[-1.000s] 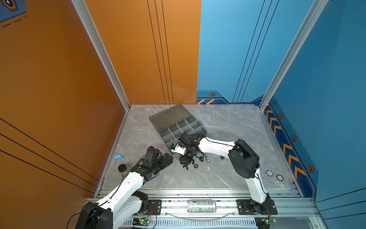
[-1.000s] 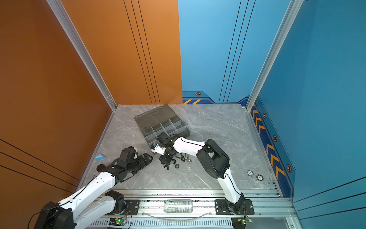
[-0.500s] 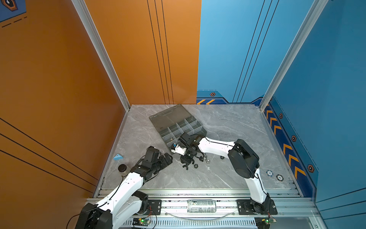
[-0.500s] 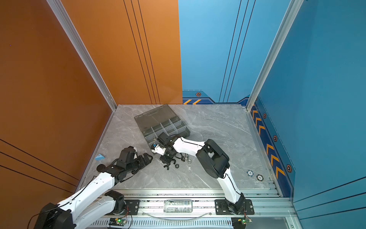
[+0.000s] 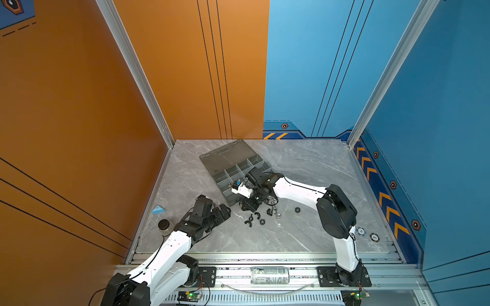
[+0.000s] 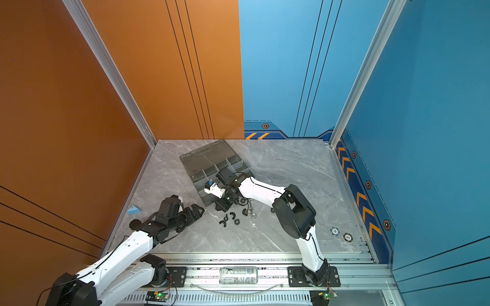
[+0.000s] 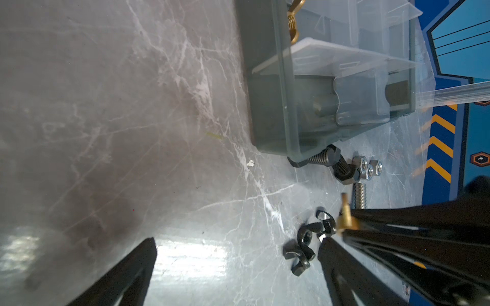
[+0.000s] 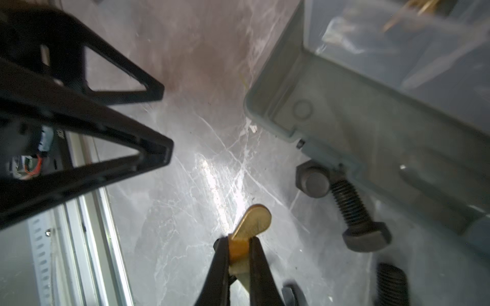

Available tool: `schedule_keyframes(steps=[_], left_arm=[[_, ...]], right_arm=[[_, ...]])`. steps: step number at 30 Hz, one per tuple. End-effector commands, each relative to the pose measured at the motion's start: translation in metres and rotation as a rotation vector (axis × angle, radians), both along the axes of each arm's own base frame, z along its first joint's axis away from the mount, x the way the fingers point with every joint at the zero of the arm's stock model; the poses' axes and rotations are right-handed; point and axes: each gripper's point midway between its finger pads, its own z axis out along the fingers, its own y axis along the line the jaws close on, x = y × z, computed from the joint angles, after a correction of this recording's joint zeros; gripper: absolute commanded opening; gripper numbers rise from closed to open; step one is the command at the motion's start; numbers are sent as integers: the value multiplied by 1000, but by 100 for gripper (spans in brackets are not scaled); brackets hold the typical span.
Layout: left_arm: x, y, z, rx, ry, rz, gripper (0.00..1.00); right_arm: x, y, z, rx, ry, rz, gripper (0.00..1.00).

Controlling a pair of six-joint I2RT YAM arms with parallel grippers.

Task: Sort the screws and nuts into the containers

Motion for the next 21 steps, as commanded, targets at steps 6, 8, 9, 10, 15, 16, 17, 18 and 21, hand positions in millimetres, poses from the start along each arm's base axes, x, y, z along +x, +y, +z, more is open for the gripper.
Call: schedule_keyframes(steps=[6,8,9,10,15,16,17,18,21], left_arm=[[-3,-1,-2,-20,3,-9,98],[2,-2,3,-31,-24,-11,98],[2,-2,3,-31,-27,-8,98],[2,-2,3,-33,-29,-9,98],[3,1,3,-37,-26,-2,98],[3,2,3,-36,-25,-1,98],[3,2,2,-38,-24,0,98],[3,2,2,-40,-23,0,98],[2,3,2,-42,-22,3,98]], right_arm=[[50,40,72,189,-107,-90,0],[66,49,73,189,-139,-121,0],[74,53,72,189,-150,-138,0],[82,56,69,183,-162,-160,0],[115,68,59,155,-211,-239,0],[119,69,56,148,-217,-253,0],[124,70,51,142,-219,-266,0],[127,71,47,137,-217,-275,0],[132,73,34,124,-216,-285,0]])
